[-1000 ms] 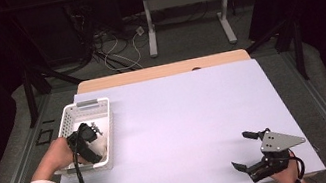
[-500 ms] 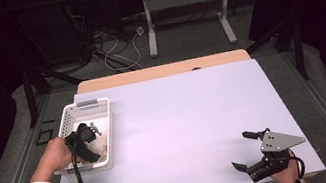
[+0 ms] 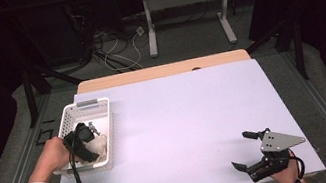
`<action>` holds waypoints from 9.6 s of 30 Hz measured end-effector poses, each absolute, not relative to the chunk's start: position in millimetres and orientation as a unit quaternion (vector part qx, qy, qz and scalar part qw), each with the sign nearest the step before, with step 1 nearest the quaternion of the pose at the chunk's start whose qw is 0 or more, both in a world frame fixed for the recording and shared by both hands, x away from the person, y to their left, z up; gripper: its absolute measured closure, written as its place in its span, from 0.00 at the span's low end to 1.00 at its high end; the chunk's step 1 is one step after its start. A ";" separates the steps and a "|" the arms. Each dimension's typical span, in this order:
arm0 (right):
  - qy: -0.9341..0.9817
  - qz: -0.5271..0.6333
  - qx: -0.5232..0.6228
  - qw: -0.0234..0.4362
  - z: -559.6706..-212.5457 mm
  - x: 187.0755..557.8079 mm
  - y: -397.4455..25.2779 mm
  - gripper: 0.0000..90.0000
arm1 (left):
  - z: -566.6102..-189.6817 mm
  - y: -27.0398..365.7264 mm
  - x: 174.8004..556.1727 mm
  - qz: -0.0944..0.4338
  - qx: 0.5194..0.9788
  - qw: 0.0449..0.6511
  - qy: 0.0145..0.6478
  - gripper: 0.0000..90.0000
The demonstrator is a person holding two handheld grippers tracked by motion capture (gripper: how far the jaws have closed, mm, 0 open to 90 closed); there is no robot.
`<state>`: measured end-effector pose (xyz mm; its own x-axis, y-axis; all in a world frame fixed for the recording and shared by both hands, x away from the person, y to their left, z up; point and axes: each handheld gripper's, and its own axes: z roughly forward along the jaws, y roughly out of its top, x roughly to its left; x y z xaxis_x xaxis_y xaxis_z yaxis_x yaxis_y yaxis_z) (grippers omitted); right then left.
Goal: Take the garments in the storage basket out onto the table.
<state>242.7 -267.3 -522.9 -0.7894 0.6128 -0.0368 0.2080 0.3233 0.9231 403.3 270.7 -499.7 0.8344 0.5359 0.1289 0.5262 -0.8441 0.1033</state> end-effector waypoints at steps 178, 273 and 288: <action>0.796 0.513 0.262 0.184 -524.7 245.5 -266.5 0.00 | -354.8 231.0 421.7 0.173 0.978 0.015 0.118 0.47; 0.798 0.511 0.265 0.179 -525.4 246.0 -266.4 0.00 | -363.6 80.2 429.3 0.129 0.990 0.049 -0.026 0.47; 0.797 0.511 0.267 0.179 -525.4 245.9 -267.0 0.00 | -370.3 69.4 428.1 0.124 0.988 0.085 -0.031 0.47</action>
<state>245.9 -267.0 -525.4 -0.7937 0.6082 -0.0131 0.2421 0.3355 0.9104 428.1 69.4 -370.3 0.9675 -0.0410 0.2496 -0.0831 -0.9835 0.1604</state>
